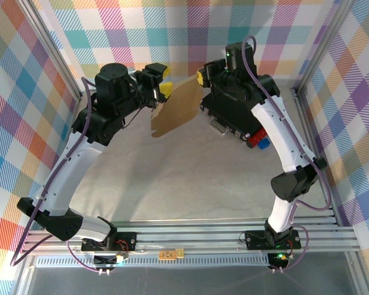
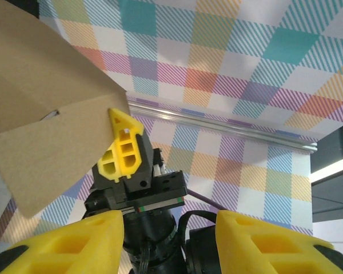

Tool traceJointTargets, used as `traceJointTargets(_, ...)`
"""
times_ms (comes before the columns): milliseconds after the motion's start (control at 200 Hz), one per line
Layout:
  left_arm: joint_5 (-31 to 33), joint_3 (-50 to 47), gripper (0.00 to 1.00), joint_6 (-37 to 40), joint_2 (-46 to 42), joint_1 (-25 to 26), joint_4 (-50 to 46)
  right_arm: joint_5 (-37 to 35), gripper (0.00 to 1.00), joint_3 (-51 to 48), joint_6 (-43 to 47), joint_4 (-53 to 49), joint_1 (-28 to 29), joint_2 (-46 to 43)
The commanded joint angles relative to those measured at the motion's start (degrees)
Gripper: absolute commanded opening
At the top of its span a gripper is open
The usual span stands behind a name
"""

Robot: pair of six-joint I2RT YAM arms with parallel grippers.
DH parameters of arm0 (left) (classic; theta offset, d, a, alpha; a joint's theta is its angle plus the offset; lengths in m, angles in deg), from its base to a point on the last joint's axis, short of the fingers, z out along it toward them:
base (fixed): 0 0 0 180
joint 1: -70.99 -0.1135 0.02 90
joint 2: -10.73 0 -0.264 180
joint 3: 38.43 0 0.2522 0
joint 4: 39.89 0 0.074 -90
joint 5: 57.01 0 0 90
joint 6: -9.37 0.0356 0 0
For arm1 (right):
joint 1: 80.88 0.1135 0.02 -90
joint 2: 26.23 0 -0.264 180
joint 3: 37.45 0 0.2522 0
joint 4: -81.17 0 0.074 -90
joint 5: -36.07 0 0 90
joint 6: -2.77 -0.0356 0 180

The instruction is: Fold the paper box

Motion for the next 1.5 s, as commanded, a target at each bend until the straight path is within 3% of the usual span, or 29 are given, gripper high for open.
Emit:
traceJointTargets(0,0.08,0.45,0.45,-1.09,0.43,1.63,1.37,3.94,0.00,4.02,-0.03,-2.58,-1.22,0.72)
traceJointTargets(245,2.83,-7.13,0.46,1.53,-4.10,3.13,-0.89,11.40,0.00,-3.09,5.42,-0.62,-2.22,-0.06)
traceJointTargets(445,3.74,-8.23,0.46,7.26,-5.81,2.52,-5.46,12.21,0.00,-9.73,10.00,0.59,-2.21,-2.06)
traceJointTargets(725,-2.08,-6.92,0.44,9.90,-1.97,1.63,-5.72,13.85,0.00,-6.05,10.61,-3.22,-2.13,0.16)
traceJointTargets(1230,-4.81,-8.14,0.41,7.06,1.83,3.80,0.10,16.55,0.00,1.67,7.82,-13.85,-2.11,3.72)
traceJointTargets(1495,-5.96,-8.29,0.40,5.25,4.30,5.75,2.69,16.31,0.00,1.61,6.32,-14.21,-2.38,2.96)
